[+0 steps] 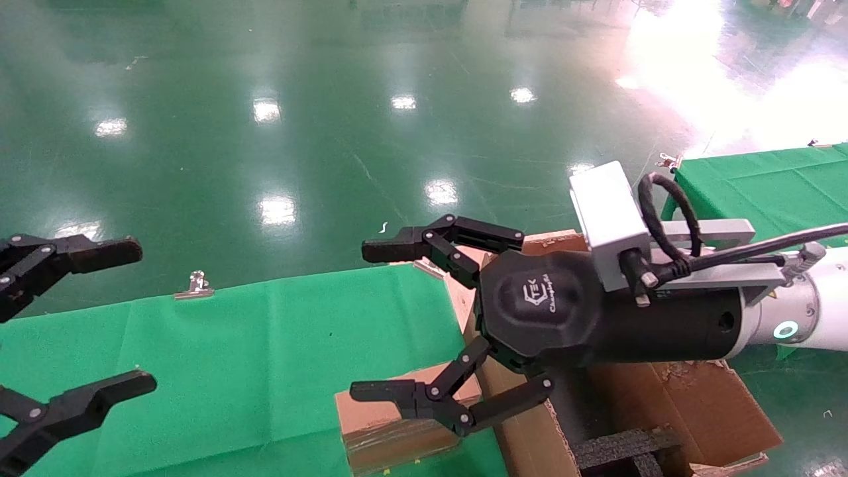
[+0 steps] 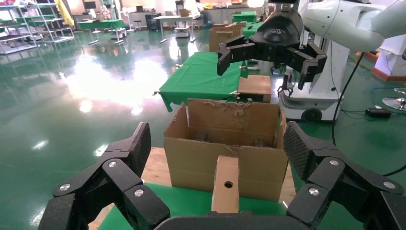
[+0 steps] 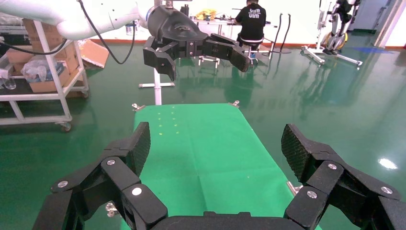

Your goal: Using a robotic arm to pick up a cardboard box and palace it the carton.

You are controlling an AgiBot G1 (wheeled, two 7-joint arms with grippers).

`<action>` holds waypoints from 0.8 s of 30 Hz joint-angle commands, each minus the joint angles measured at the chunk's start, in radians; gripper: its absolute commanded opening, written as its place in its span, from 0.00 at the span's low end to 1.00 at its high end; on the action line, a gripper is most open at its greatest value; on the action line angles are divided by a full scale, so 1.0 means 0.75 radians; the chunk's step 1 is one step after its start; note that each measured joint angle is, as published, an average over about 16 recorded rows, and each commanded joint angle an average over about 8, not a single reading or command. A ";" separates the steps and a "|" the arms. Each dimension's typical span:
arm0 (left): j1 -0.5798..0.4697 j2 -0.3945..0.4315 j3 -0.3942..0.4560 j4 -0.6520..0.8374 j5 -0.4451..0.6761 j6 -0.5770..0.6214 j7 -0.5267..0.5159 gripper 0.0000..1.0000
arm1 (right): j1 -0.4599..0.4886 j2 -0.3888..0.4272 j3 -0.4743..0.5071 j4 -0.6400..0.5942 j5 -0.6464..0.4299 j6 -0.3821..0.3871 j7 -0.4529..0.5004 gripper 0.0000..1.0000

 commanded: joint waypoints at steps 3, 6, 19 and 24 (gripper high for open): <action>0.000 0.000 0.000 0.000 0.000 0.000 0.000 1.00 | 0.000 0.000 0.000 0.000 0.000 0.000 0.000 1.00; 0.000 0.000 0.000 0.000 0.000 0.000 0.000 1.00 | 0.000 0.000 0.000 0.000 0.000 0.000 0.000 1.00; 0.000 0.000 0.000 0.000 0.000 0.000 0.000 0.12 | 0.000 0.000 0.000 0.000 0.000 0.000 0.000 1.00; 0.000 0.000 0.000 0.000 0.000 0.000 0.000 0.00 | -0.001 -0.001 0.000 0.000 0.000 0.000 0.000 1.00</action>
